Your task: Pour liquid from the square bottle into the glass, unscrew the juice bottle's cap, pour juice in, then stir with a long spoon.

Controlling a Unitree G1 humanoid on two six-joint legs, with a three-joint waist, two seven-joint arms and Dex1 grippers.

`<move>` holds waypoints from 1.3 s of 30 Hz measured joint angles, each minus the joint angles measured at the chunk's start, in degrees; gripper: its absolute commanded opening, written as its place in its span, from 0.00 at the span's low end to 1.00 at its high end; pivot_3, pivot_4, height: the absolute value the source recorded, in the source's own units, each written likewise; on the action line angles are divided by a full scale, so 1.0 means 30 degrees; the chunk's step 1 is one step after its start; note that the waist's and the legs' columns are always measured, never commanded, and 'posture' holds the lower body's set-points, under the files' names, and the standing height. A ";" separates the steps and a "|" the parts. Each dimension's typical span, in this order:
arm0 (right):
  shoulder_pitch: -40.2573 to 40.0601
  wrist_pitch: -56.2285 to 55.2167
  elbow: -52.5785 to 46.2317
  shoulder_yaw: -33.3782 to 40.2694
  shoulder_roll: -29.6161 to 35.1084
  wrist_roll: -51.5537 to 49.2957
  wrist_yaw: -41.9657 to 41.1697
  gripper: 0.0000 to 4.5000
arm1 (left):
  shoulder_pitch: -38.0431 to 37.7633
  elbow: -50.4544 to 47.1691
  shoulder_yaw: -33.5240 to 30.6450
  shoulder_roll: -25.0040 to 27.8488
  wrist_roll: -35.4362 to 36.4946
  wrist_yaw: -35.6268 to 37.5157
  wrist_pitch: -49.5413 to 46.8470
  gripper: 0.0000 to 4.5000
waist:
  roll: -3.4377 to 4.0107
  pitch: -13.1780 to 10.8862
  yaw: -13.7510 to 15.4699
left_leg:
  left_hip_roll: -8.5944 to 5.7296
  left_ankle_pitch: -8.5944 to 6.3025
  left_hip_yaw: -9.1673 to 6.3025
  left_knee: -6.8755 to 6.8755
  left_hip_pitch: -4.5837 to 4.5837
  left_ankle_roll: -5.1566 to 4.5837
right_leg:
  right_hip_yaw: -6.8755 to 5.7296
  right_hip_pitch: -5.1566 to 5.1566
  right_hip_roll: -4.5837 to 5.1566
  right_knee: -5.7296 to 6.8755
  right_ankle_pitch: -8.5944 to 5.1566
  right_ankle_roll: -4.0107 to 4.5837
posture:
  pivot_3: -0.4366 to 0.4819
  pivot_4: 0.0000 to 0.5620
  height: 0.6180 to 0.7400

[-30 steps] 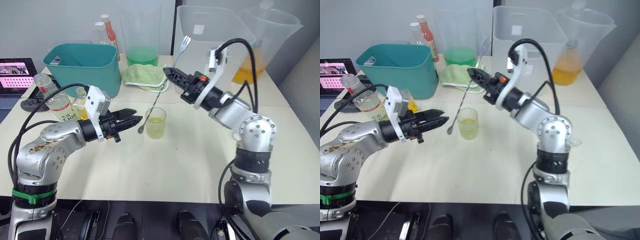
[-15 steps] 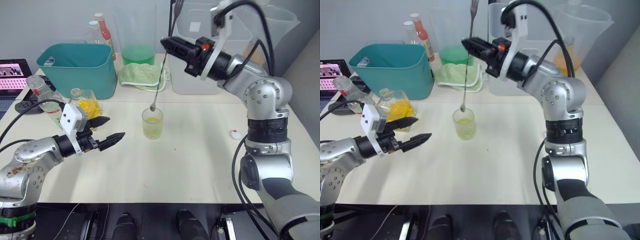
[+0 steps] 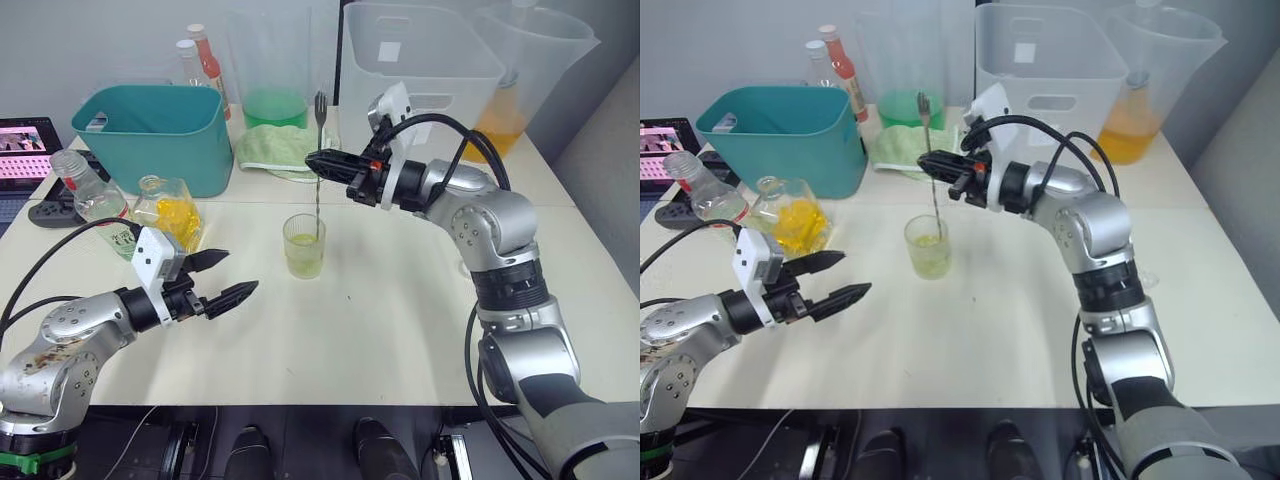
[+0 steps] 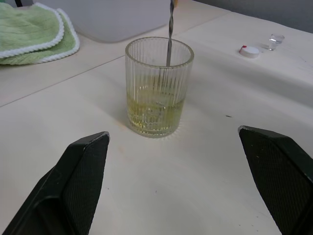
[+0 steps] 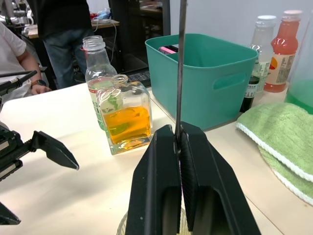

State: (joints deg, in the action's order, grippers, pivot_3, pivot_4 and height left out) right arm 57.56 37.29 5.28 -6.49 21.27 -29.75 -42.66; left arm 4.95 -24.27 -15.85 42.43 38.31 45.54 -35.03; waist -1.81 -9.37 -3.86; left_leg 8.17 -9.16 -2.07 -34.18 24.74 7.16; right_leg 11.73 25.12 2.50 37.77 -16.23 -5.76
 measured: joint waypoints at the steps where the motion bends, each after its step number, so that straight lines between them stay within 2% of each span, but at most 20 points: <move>1: -0.0314 0.0045 -0.0509 -0.0004 0.0009 0.0018 -0.0072 0.00 | -0.0026 -0.0001 0.0055 -0.0001 -0.0003 -0.0018 0.0001 0.99 | -0.0001 0.0000 0.0002 | 0.0000 0.0000 0.0000 0.0003 0.0000 0.0000 | 0.0000 0.0000 -0.0001 -0.0001 0.0000 0.0000 | 0.48 0.27 0.81; 10: -0.1310 0.0662 -0.1630 -0.0209 -0.0783 -0.0031 0.0001 0.00 | 0.0069 0.0005 0.0426 -0.0002 -0.0090 -0.0156 0.0009 0.99 | 0.0000 0.0000 -0.0002 | 0.0000 0.0009 -0.0001 0.0000 -0.0003 0.0013 | -0.0001 0.0000 0.0000 0.0009 0.0001 0.0002 | 0.48 0.27 0.81; 21: -0.1155 -0.2769 0.0575 -0.0620 -0.2661 0.2546 0.0635 0.00 | 0.0703 0.0016 0.1357 -0.0428 -0.0407 -0.0558 0.0015 0.99 | 0.0000 0.0000 -0.0009 | 0.0000 0.0014 -0.0001 0.0000 -0.0008 0.0022 | -0.0001 -0.0002 0.0000 0.0027 0.0002 0.0002 | 0.48 0.27 0.81; 25: -0.1138 -0.2820 0.0610 -0.0627 -0.2600 0.2840 0.0579 0.00 | 0.0739 0.0054 0.1548 -0.0458 -0.0703 -0.0559 0.0027 0.99 | 0.0000 0.0000 0.0032 | -0.0001 0.0017 -0.0002 -0.0001 -0.0007 0.0027 | -0.0002 -0.0005 0.0000 0.0026 0.0002 0.0002 | 0.48 0.27 0.81; 31: -0.1149 -0.1320 -0.1028 -0.1036 -0.1055 0.2900 -0.0377 0.00 | 0.0813 0.0096 0.1695 -0.0563 -0.0821 -0.0530 0.0045 0.99 | 0.0000 0.0001 0.0132 | 0.0000 0.0021 -0.0001 -0.0004 -0.0018 0.0035 | -0.0003 -0.0010 0.0000 0.0031 0.0001 0.0002 | 0.48 0.27 0.81; 39: -0.0934 -0.0126 -0.1424 -0.0585 -0.0301 0.2909 -0.0310 0.00 | 0.0883 0.0105 0.1937 -0.0661 -0.1008 -0.0476 0.0180 0.99 | -0.0001 0.0000 0.0138 | 0.0000 0.0021 -0.0002 -0.0005 -0.0021 0.0034 | -0.0002 -0.0011 0.0000 0.0030 0.0001 0.0002 | 0.48 0.27 0.81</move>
State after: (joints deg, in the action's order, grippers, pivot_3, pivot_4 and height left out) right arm 54.76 36.91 1.00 -8.24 20.37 -21.02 -43.59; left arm 7.60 -23.96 -10.04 40.45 35.28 44.12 -34.49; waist -1.82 -9.37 -3.44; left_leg 8.17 -9.10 -2.07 -34.19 24.68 7.26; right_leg 11.73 25.09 2.50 37.85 -16.22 -5.75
